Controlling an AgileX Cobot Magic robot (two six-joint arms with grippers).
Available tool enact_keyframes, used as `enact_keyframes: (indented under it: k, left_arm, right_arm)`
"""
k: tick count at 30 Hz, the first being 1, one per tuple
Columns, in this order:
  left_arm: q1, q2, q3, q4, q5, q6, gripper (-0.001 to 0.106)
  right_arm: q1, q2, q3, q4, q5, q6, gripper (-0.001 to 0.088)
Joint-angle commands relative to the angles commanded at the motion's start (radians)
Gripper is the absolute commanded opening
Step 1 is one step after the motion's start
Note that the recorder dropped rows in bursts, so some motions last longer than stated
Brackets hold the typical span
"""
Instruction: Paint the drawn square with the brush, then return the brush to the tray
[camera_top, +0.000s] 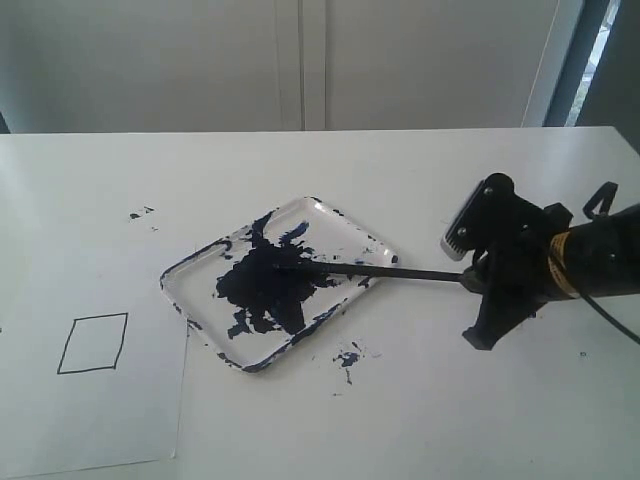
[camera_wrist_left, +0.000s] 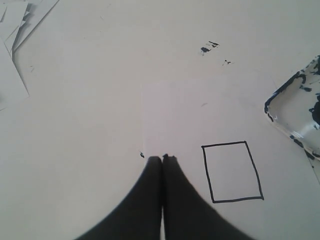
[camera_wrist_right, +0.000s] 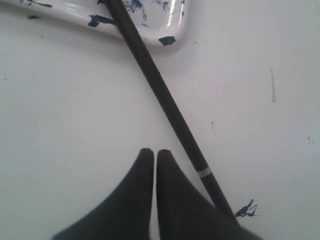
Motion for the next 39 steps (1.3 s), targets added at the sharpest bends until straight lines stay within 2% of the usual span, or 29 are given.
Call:
enact_keyframes:
  k: [3,6,12,17,22,39]
  left_arm:
    - [0.000,0.000,0.000,0.000,0.000,0.000,0.000]
    - [0.000,0.000,0.000,0.000,0.000,0.000,0.000]
    - [0.000,0.000,0.000,0.000,0.000,0.000,0.000]
    - [0.000,0.000,0.000,0.000,0.000,0.000,0.000]
    - [0.000,0.000,0.000,0.000,0.002,0.000,0.000]
    - [0.000,0.000,0.000,0.000,0.002,0.002,0.000]
  right_arm:
    - [0.000,0.023,-0.020,0.000,-0.009,-0.044,0.0328]
    - [0.000,0.042,-0.043,0.000,0.013,-0.093,0.0408]
    - [0.000,0.078,-0.079,0.000,0.049,-0.105,0.0406]
    - [0.000,0.122,-0.085,0.000,0.045,-0.105,0.0359]
    - [0.000,0.157,-0.086,0.000,0.060,-0.131,0.0355]
    - [0.000,0.175,-0.109,0.000,0.095,-0.149,0.0355]
